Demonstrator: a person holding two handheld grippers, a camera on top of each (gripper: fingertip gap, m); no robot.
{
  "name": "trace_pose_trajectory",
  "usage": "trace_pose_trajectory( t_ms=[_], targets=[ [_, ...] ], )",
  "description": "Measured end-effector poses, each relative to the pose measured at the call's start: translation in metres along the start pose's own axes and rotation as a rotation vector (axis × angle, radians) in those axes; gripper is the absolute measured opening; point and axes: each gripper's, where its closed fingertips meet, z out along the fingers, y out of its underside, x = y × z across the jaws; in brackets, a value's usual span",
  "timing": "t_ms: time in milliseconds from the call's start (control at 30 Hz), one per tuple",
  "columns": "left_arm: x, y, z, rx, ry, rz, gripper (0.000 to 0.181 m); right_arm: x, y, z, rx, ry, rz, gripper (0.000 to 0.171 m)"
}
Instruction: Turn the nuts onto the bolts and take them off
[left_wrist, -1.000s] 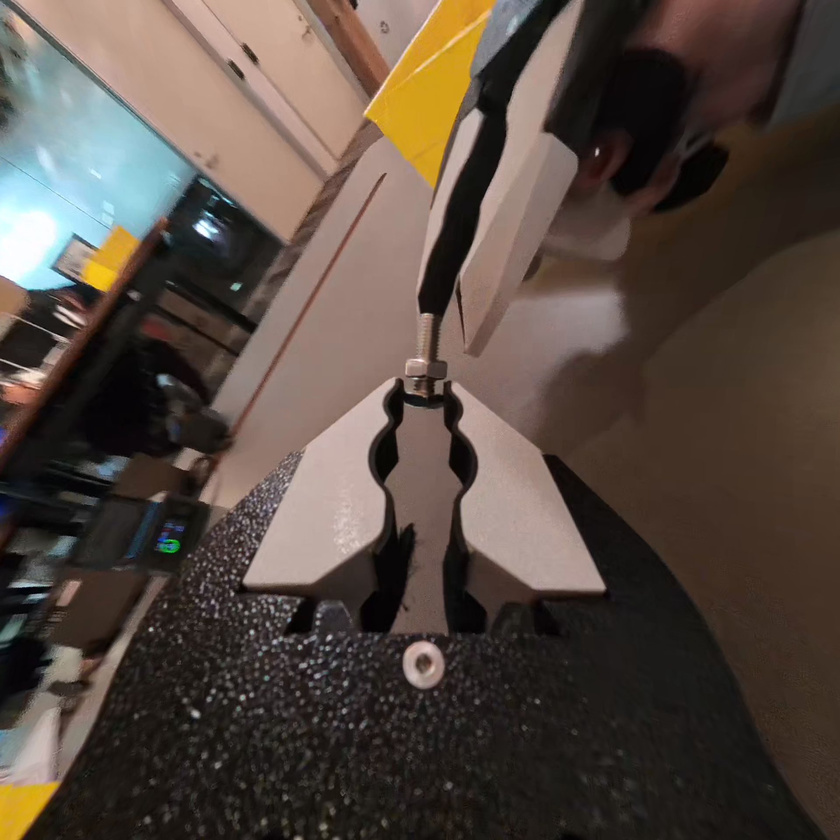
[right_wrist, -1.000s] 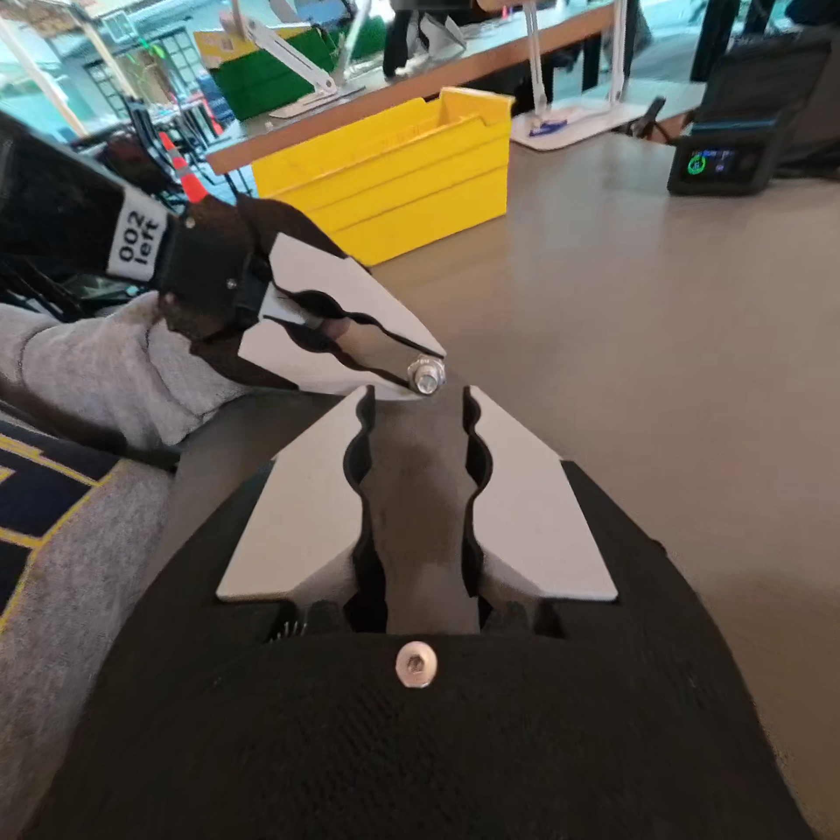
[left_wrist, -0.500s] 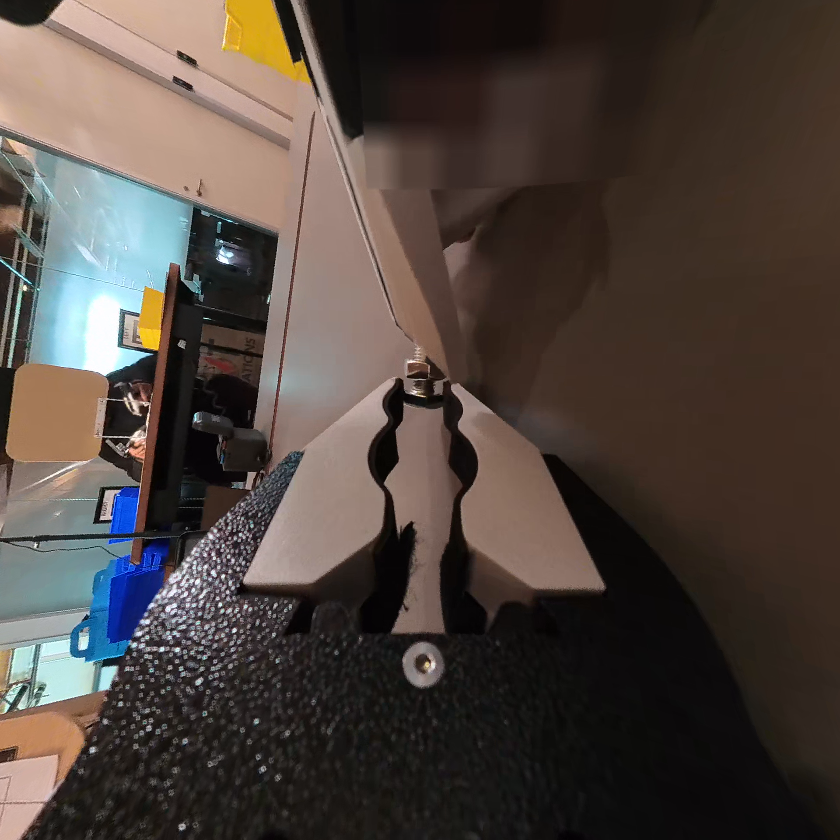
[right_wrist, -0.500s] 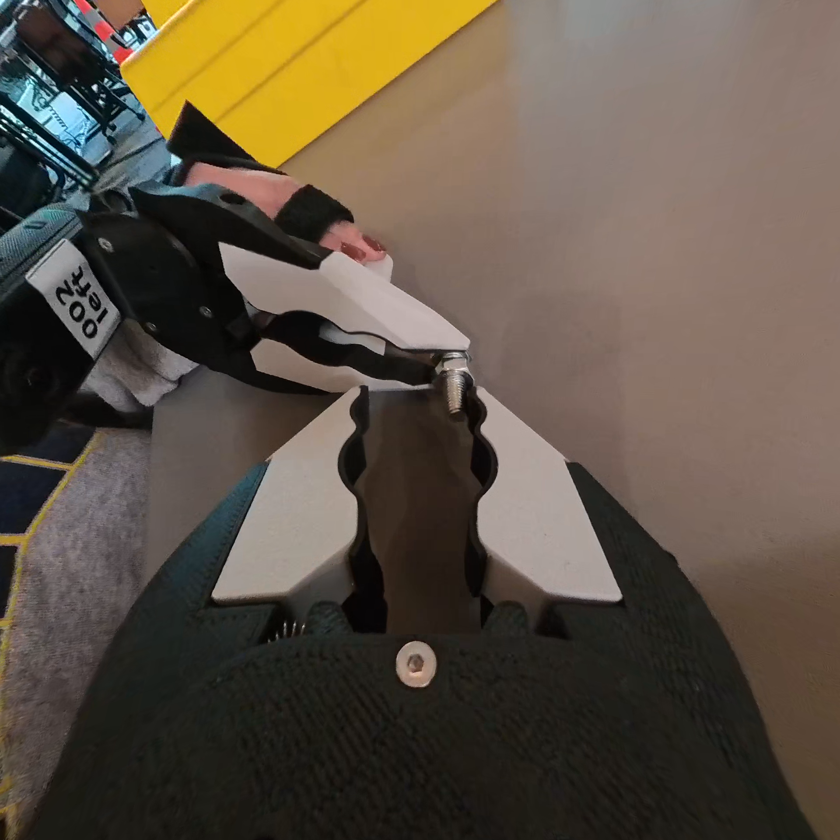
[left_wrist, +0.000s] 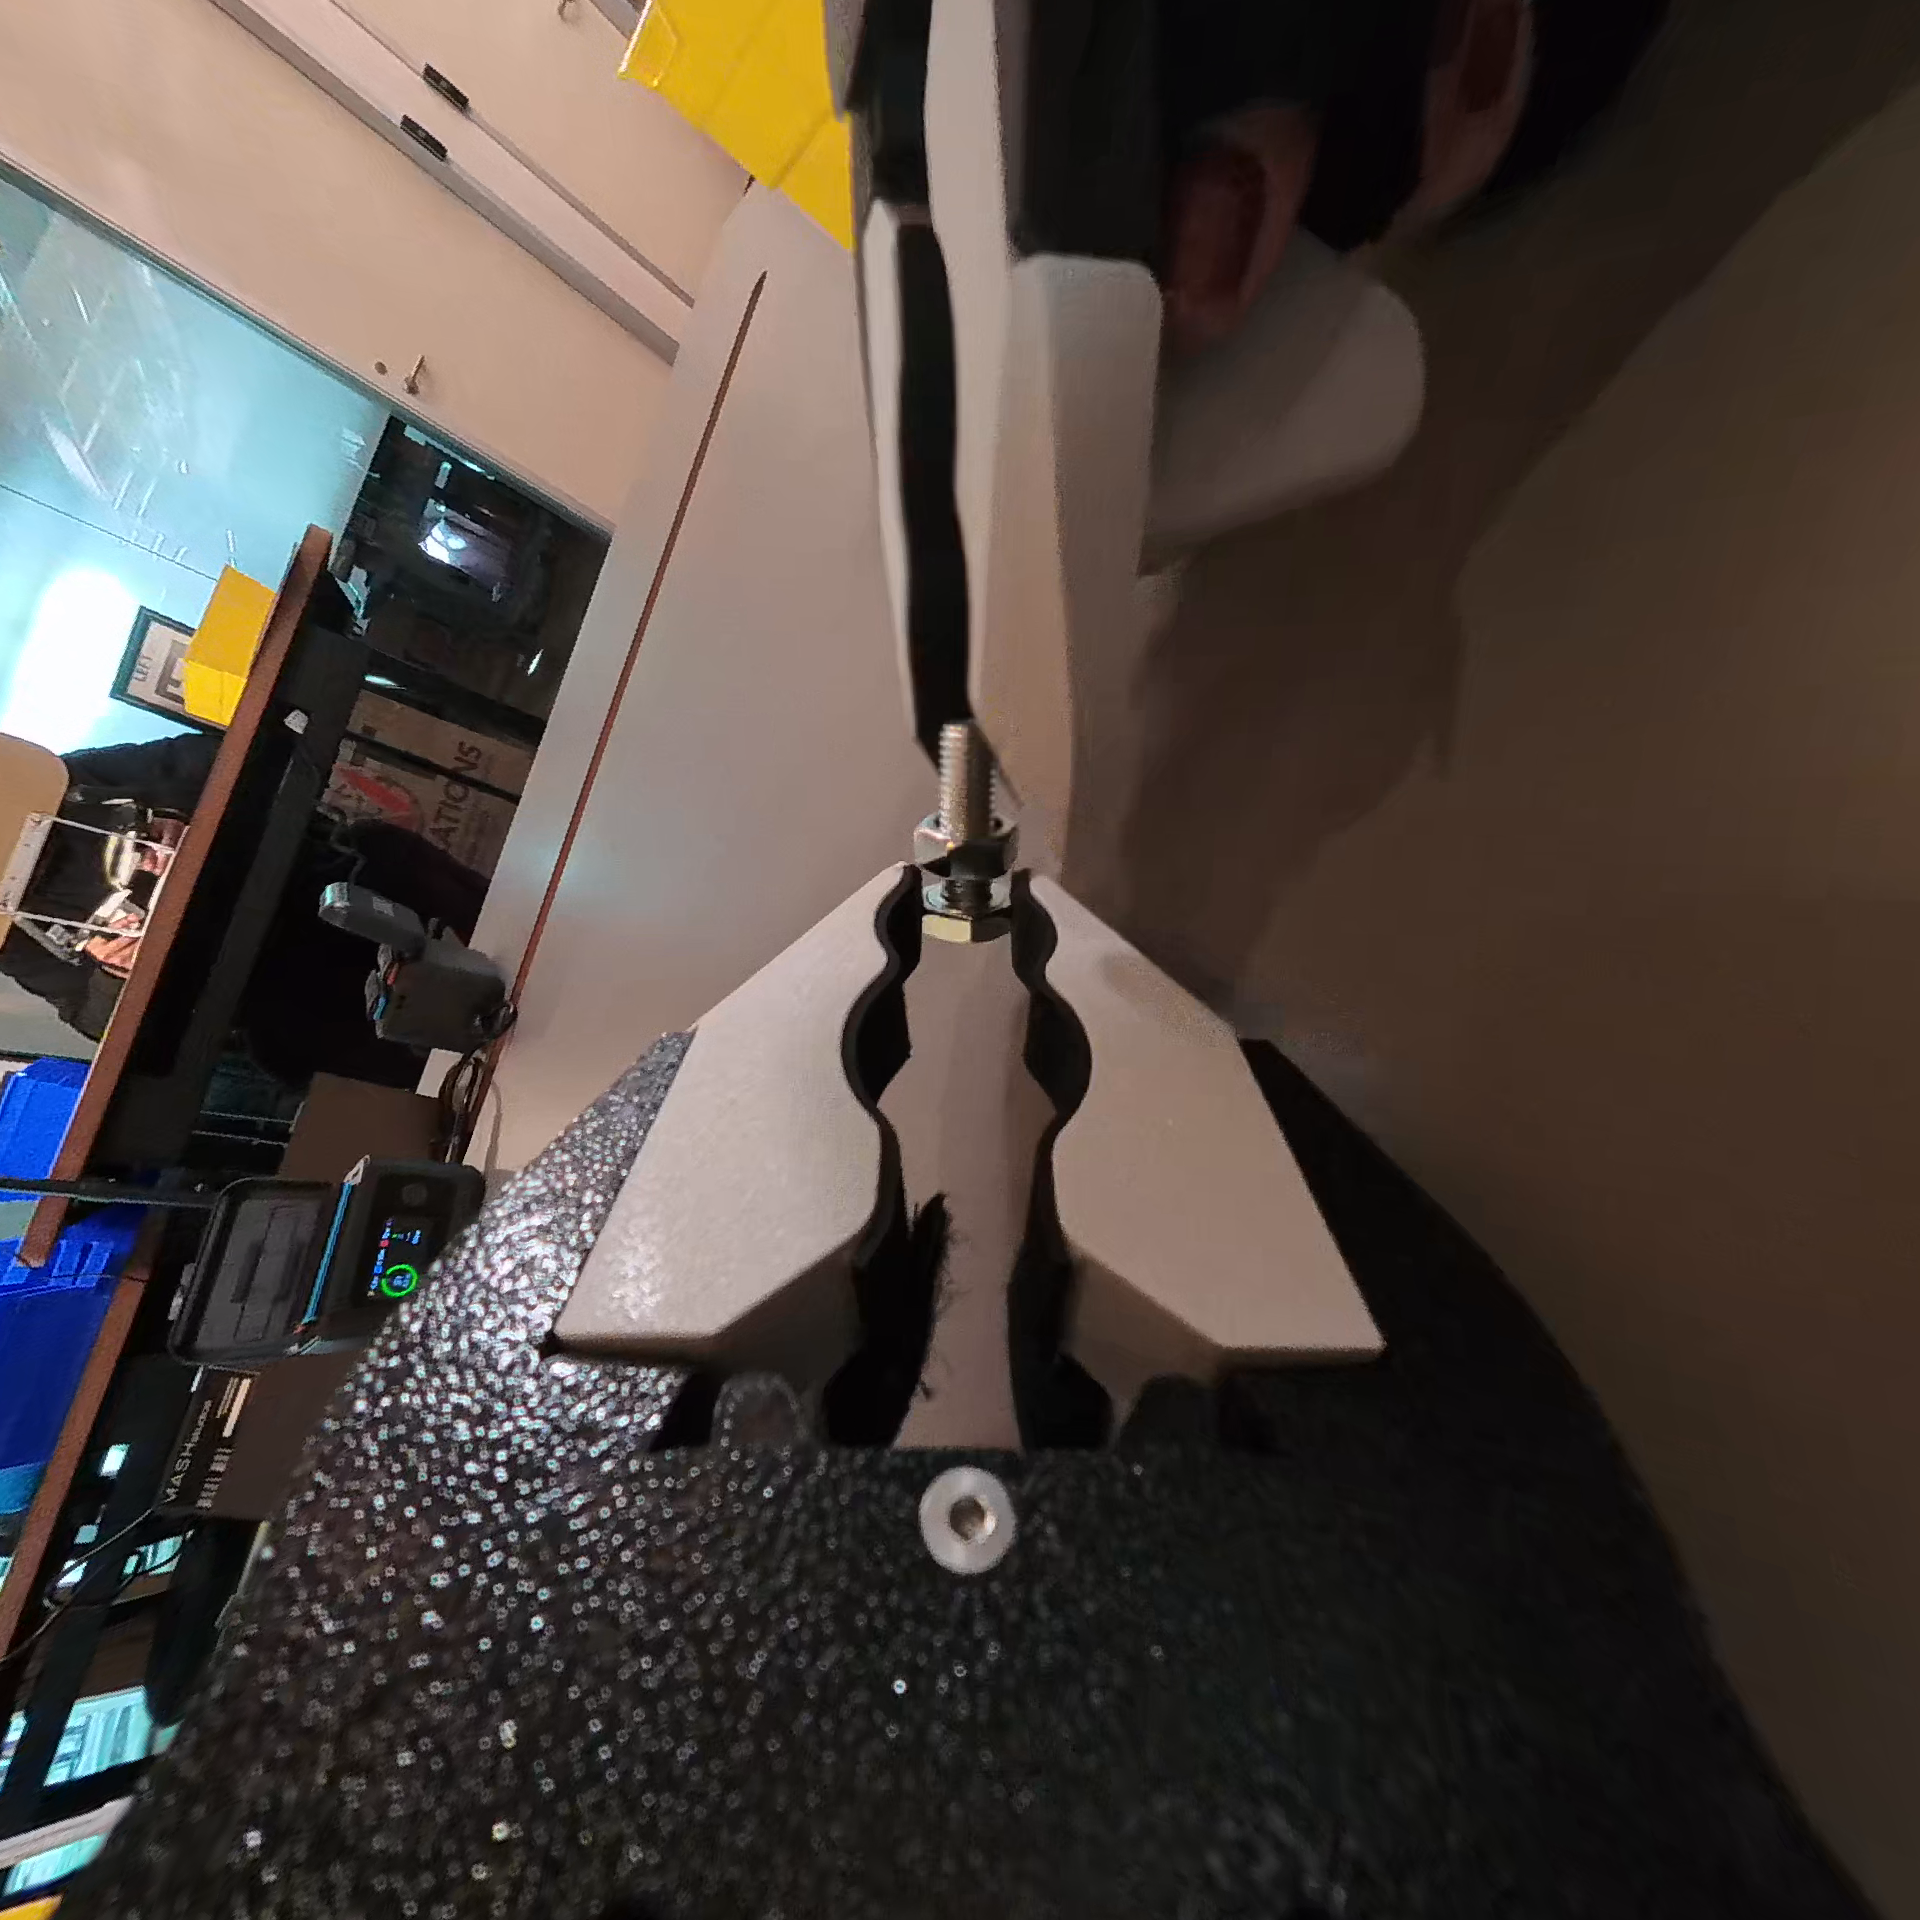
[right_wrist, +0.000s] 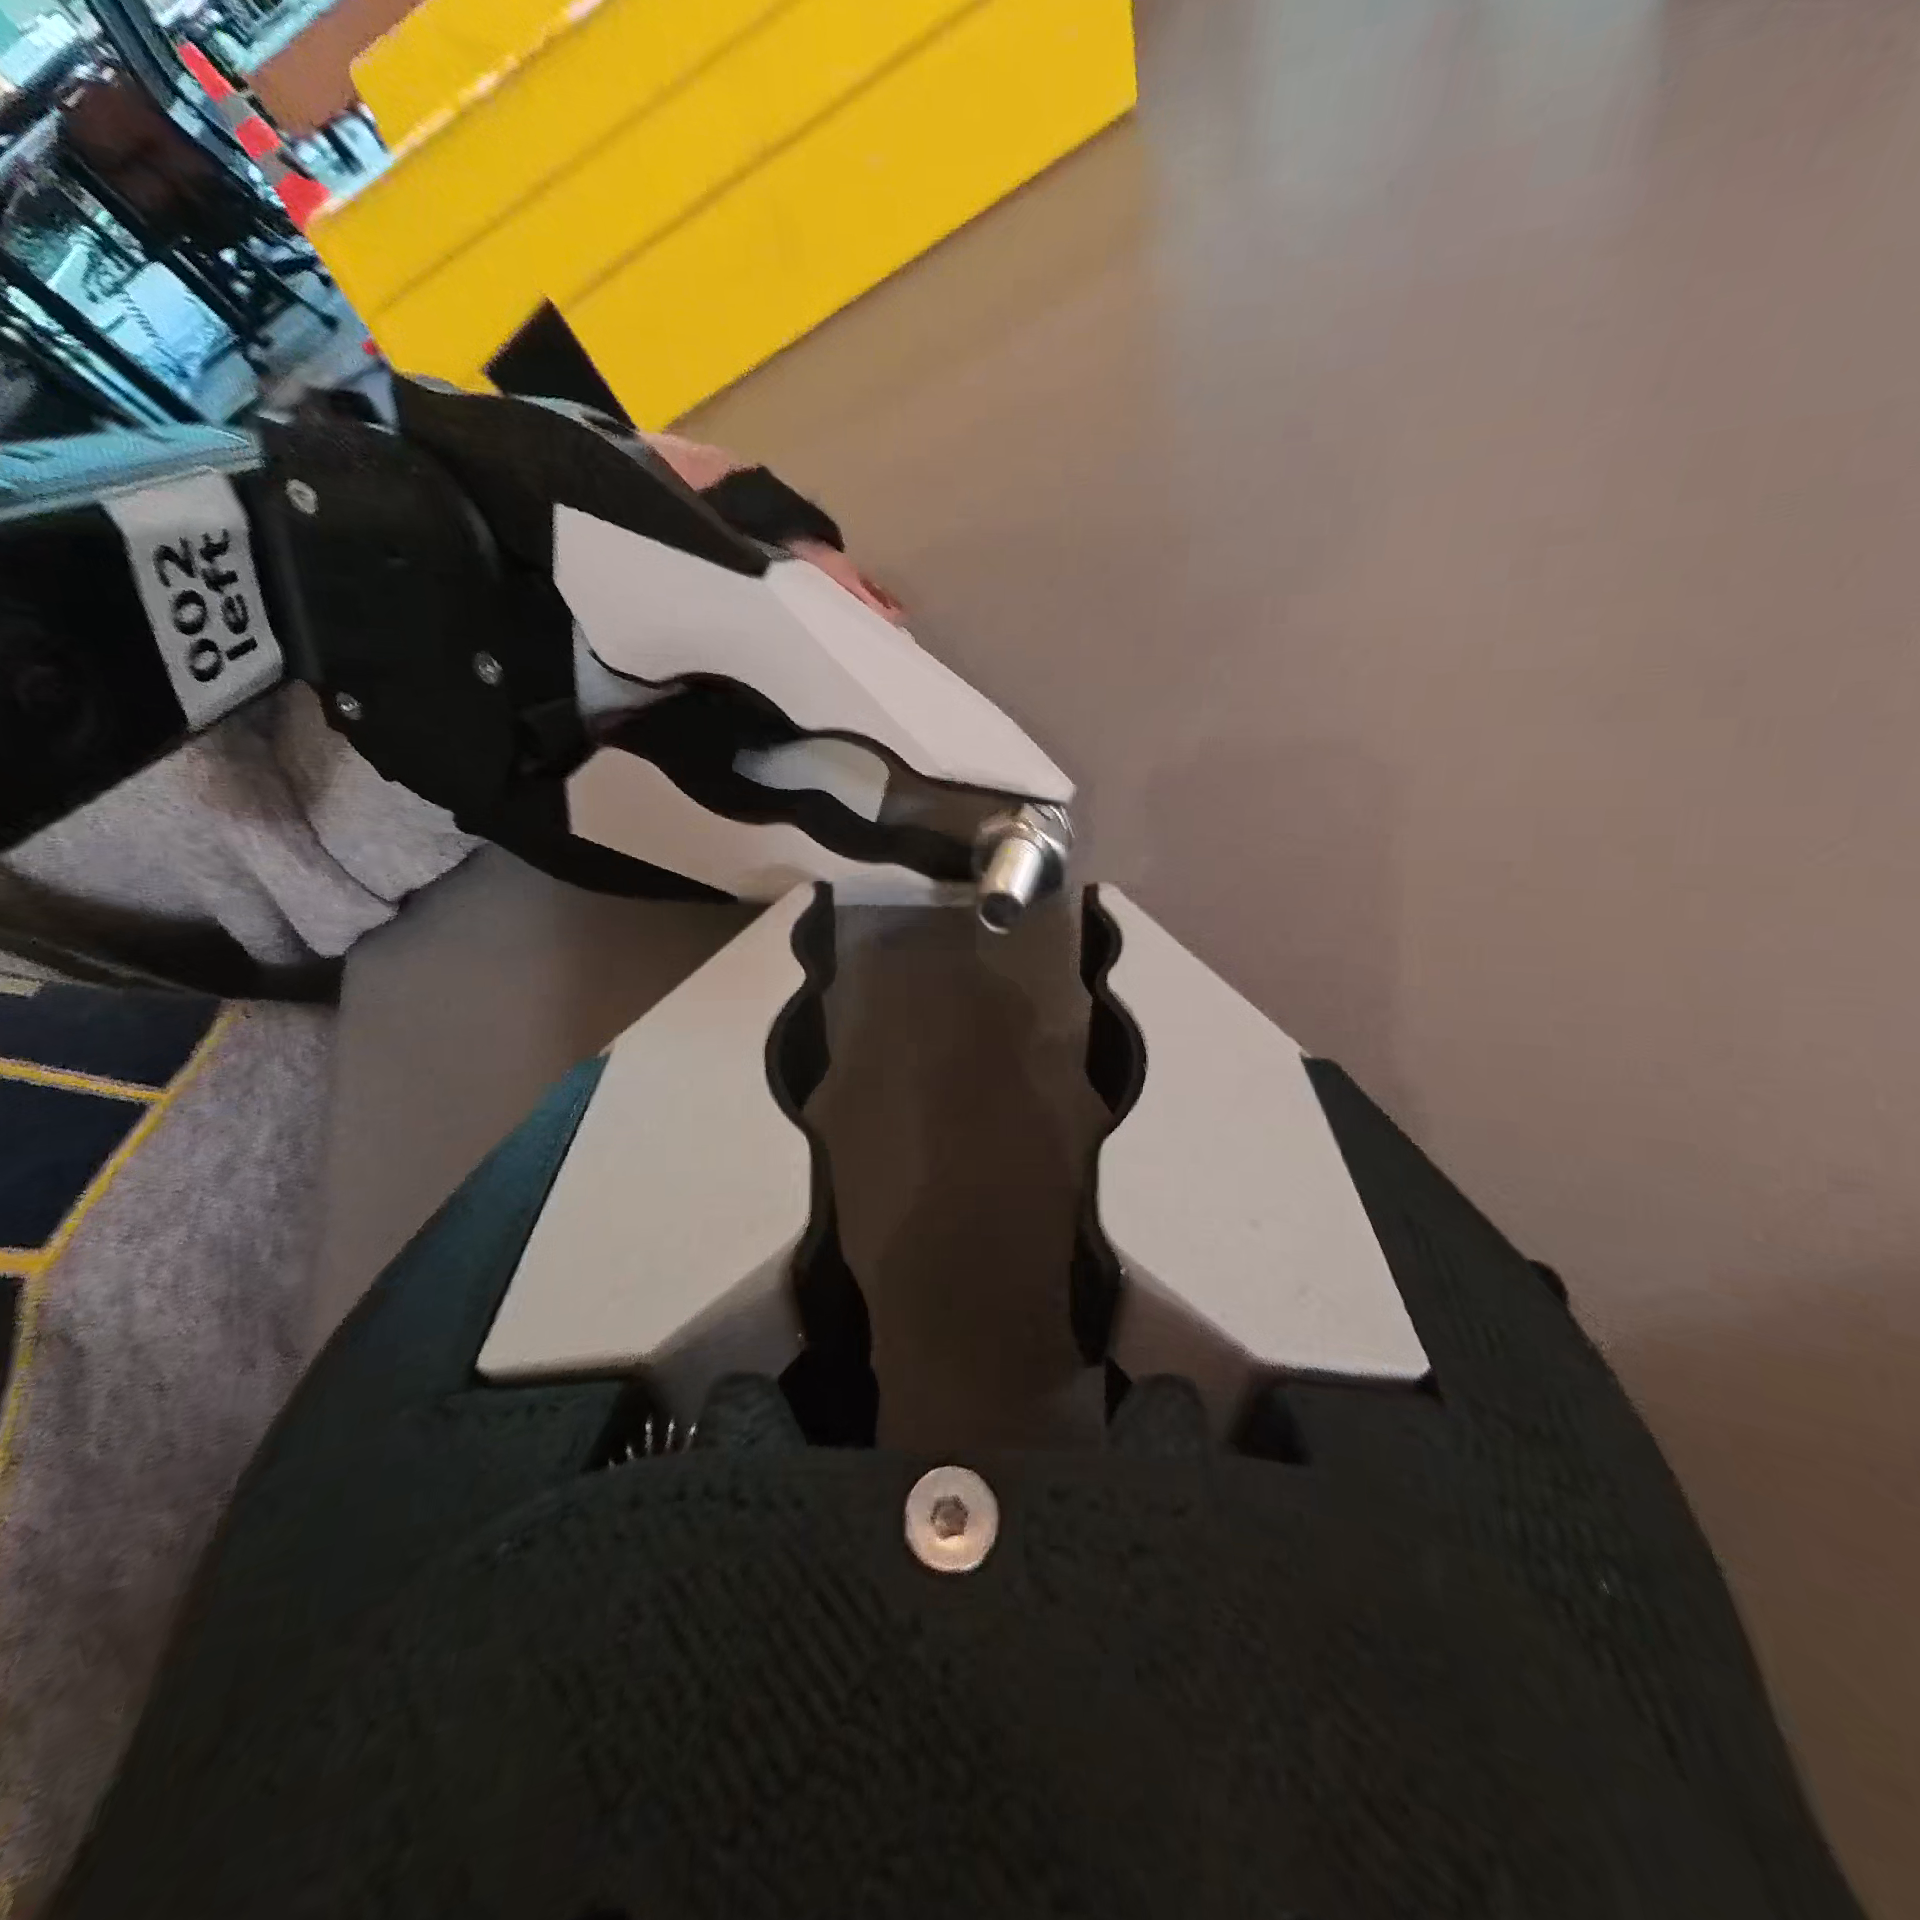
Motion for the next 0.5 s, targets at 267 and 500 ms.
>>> trace_pose_trajectory(
  t_ms=[267,500],
  targets=[
    [-0.001,-0.001,-0.001,0.019,0.019,-0.084,0.016,0.008,0.000,-0.009,0.000,0.112,-0.068,0.052],
    [-0.001,-0.002,-0.002,0.030,0.030,-0.117,0.016,-0.020,-0.020,0.000,0.084,0.051,-0.258,0.051]
  ],
)
